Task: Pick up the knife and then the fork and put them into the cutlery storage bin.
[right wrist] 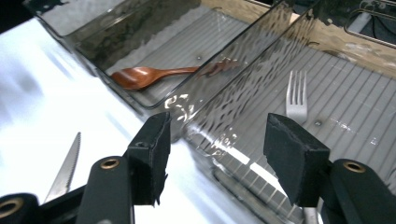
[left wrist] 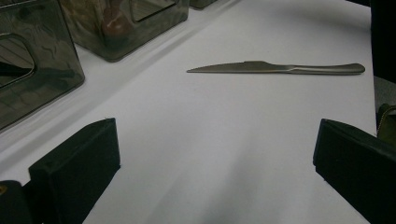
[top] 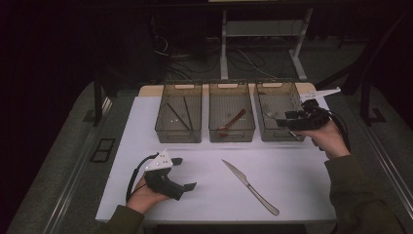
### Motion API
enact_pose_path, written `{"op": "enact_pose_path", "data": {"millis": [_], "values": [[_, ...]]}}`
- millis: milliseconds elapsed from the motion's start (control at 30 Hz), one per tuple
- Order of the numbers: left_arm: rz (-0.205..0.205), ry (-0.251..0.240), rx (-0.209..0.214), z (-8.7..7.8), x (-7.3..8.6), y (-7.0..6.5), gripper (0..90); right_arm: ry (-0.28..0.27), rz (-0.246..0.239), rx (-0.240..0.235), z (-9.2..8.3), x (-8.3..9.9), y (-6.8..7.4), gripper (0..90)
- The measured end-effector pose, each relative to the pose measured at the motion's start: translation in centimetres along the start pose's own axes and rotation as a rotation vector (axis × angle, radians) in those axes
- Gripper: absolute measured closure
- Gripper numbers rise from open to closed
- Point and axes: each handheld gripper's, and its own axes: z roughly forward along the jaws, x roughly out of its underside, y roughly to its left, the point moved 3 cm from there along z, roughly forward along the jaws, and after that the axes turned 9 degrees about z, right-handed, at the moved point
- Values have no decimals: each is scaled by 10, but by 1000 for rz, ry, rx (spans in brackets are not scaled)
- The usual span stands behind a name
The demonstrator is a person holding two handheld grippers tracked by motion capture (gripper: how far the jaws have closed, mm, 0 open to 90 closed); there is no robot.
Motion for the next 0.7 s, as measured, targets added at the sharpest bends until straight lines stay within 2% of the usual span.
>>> {"op": "enact_pose_path", "data": {"millis": [167, 400, 433, 533, 700], "values": [[-1, 0, -1, 0, 0, 0, 0, -21, -26, -16, -8, 14, 11, 399], [16, 21, -16, 1, 3, 1, 0, -11, -56, -17, -14, 32, 28, 408], [27, 32, -22, 1, 4, 2, 0, -5, -65, -22, -14, 35, 31, 411], [25, 49, -31, 1, 7, 4, 0, 31, -69, -21, -11, 44, 40, 438], [31, 40, -30, 1, 6, 3, 0, 94, -84, -31, -1, 57, 54, 463]]}}
